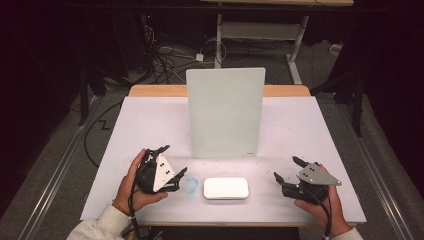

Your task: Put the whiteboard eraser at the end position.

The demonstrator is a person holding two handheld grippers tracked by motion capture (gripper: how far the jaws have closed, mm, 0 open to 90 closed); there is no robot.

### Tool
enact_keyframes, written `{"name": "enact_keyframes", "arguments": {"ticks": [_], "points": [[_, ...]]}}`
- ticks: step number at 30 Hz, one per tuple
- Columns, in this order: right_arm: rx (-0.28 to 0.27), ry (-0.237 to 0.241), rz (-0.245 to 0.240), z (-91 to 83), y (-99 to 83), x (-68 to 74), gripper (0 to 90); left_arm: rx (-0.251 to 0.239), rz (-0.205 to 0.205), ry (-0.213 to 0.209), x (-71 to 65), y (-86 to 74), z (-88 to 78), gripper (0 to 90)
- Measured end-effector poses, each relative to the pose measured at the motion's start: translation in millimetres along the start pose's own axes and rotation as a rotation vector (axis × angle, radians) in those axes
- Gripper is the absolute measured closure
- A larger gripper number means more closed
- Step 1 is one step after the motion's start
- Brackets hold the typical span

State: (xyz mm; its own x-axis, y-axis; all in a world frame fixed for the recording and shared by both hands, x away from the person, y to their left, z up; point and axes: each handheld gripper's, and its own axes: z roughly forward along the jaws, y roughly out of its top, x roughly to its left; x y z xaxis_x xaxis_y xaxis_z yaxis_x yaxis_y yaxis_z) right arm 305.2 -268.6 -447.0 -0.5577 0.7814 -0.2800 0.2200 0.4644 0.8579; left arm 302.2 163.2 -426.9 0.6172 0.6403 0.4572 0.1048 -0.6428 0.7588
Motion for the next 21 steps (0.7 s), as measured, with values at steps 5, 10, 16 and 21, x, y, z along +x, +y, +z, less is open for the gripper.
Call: {"name": "enact_keyframes", "arguments": {"ticks": [5,10,16,21], "points": [[0.000,-0.007,-0.001,-0.5,-0.3,-0.4,22.8,-0.002,-0.030,0.011,3.4,-9.3,-3.5,16.8],[0.002,-0.019,-0.002,-2.3,-0.9,-1.3,22.7,0.008,-0.054,0.031,6.6,-19.9,-4.3,14.9],[0.006,-0.034,0.003,-3.8,-1.9,-1.9,22.1,0.021,-0.078,0.016,12.2,-34.8,-6.3,14.9],[0.010,-0.048,0.018,-4.7,-4.0,-3.8,21.6,0.043,-0.107,0.005,15.2,-47.7,-8.3,14.9]]}}
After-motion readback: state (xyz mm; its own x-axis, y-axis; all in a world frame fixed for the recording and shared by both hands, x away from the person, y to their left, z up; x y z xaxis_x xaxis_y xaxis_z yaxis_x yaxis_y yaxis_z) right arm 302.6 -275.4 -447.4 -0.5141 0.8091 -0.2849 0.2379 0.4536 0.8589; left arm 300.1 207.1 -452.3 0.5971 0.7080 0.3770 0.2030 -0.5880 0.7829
